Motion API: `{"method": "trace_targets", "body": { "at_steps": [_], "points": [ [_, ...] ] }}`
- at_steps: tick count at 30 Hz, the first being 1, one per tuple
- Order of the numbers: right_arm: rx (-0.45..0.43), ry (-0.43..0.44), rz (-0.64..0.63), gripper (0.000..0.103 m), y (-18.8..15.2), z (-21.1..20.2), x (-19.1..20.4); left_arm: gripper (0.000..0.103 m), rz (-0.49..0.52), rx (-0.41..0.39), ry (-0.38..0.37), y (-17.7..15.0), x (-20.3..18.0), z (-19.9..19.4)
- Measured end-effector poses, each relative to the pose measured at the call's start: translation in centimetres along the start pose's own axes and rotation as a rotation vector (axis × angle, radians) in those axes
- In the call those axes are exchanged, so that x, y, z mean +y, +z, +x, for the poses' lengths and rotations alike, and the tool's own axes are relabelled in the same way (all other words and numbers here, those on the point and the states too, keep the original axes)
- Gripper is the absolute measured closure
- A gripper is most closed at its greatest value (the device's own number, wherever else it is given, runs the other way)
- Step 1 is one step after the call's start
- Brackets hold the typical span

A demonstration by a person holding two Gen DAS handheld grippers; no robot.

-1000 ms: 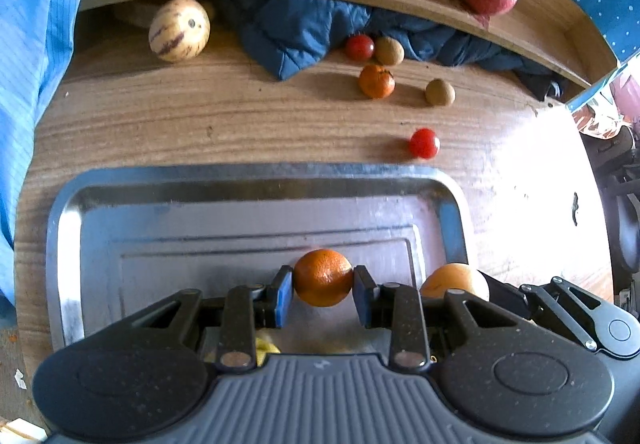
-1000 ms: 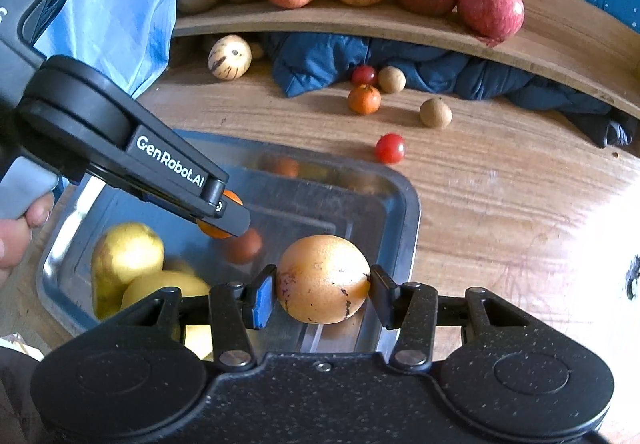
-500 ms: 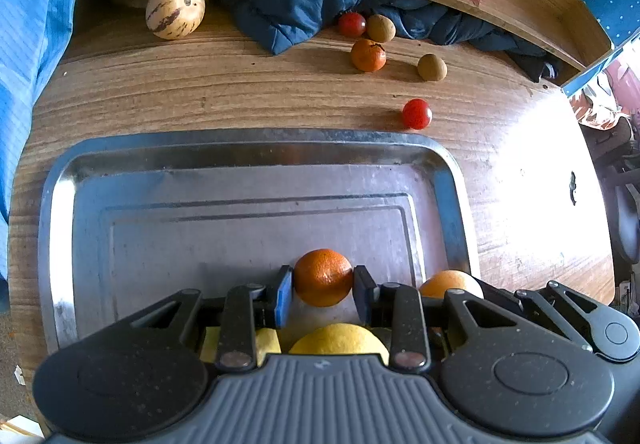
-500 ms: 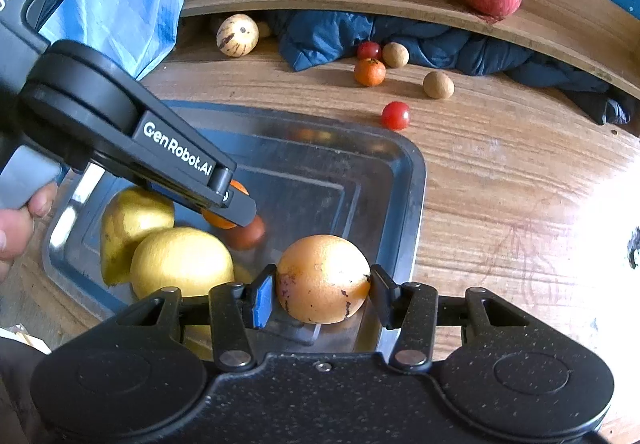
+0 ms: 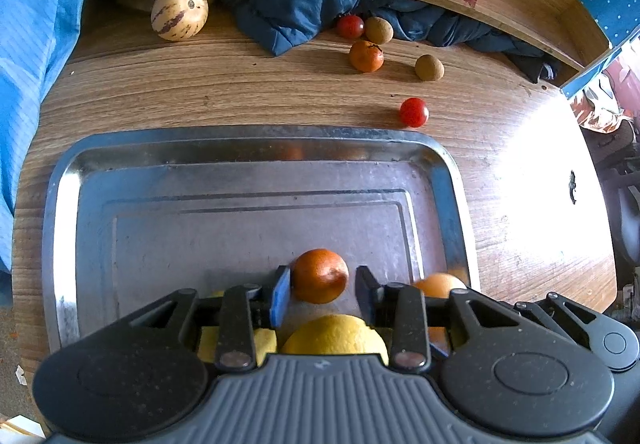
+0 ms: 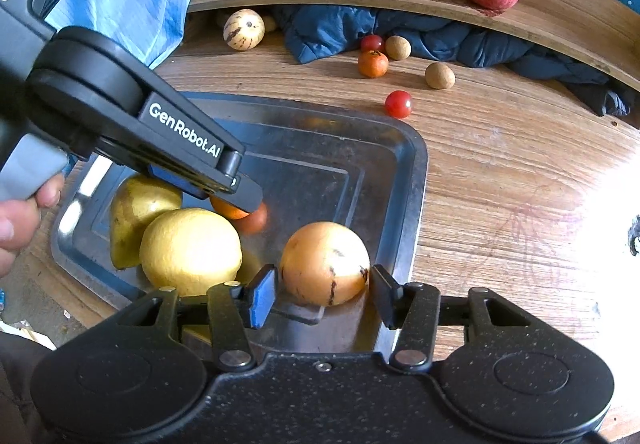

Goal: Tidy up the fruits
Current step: 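Carry tangerine and pear over the tray and open both tools, then lift both tools away from the tray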

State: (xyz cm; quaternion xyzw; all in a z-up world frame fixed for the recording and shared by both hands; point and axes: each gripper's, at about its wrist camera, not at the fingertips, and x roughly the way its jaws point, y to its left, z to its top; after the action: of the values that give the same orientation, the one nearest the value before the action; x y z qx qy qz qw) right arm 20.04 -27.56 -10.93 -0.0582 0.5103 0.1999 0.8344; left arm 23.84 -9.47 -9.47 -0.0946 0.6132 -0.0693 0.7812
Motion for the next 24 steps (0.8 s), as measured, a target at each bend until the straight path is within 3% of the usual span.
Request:
{"method": "trace_targets", "body": {
  "at_steps": [11,16,24],
  "points": [
    [-0.053,0.015,-0.022,0.027,-0.5,-1.8,0.2,0.040,-0.004,-0.063,0.011,-0.9,-0.3,-2.8],
    [-0.074,0.039,-0.037,0.021,-0.9,-2.7,0.5,0.023,-0.023,-0.101,0.041,-1.9,0.1,-4.5],
    [-0.100,0.088,-0.057,0.010,-1.4,-3.9,1.3,0.013,-0.062,-0.102,0.103,-4.8,1.8,-6.9]
  ]
}}
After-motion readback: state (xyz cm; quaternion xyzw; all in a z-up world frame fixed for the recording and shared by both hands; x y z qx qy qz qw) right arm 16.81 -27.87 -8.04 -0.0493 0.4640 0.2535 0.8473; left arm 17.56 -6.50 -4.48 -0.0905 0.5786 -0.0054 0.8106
